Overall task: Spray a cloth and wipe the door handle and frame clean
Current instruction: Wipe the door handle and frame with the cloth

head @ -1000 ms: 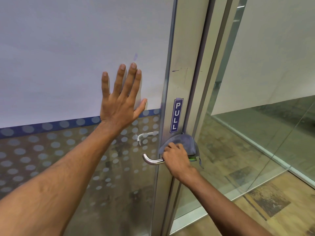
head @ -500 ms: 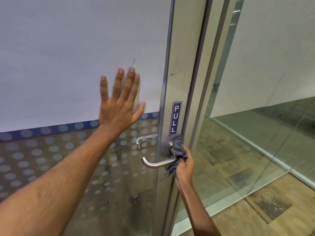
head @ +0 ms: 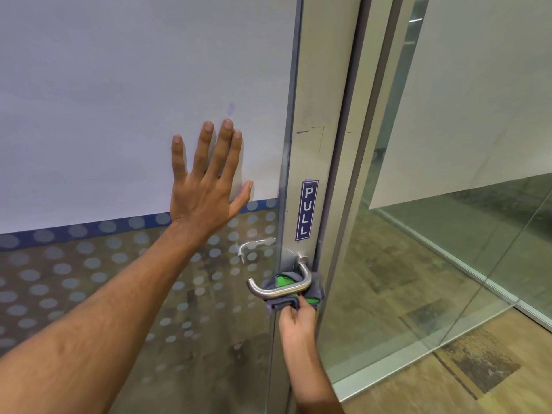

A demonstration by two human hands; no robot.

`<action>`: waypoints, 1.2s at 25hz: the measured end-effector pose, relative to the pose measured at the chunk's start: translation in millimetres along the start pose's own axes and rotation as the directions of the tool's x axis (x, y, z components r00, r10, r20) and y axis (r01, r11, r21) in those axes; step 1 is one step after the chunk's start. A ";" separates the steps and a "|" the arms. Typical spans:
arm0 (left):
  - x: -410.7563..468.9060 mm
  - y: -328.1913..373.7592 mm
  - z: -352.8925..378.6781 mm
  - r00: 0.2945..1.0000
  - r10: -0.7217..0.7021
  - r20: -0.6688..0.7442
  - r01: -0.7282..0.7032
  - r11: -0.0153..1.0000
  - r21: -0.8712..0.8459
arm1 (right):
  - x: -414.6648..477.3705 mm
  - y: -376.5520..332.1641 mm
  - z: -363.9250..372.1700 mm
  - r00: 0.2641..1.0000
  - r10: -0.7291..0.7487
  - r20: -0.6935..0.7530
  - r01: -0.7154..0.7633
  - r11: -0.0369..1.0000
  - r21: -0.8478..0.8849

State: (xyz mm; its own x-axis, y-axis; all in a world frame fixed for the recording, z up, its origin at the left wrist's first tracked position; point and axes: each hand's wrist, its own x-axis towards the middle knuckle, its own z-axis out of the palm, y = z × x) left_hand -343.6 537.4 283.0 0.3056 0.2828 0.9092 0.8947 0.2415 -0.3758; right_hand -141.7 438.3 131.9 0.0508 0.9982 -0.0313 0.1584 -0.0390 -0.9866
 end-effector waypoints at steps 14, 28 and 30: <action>1.0 -2.4 -2.1 1.000 0.002 0.018 -0.003 0.999 0.046 | 12.2 21.6 -38.3 0.921 0.214 0.326 -0.389 0.441 0.809; 1.4 -0.9 -8.0 0.999 0.021 0.037 -0.024 0.997 0.078 | 116.8 -170.4 -20.9 0.448 -0.877 -0.172 0.840 0.479 -0.253; 1.1 -0.6 -7.7 0.999 0.017 0.034 -0.019 0.996 0.083 | 121.4 -132.2 -15.8 0.453 -0.887 -0.091 0.851 0.461 -0.252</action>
State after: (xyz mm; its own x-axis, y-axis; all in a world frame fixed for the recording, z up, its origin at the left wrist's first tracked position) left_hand -341.3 530.4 285.6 0.3092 0.3182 0.8962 0.8586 0.3118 -0.4069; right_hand -140.9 563.9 261.0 -0.0275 0.4829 0.8752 0.3642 0.8202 -0.4411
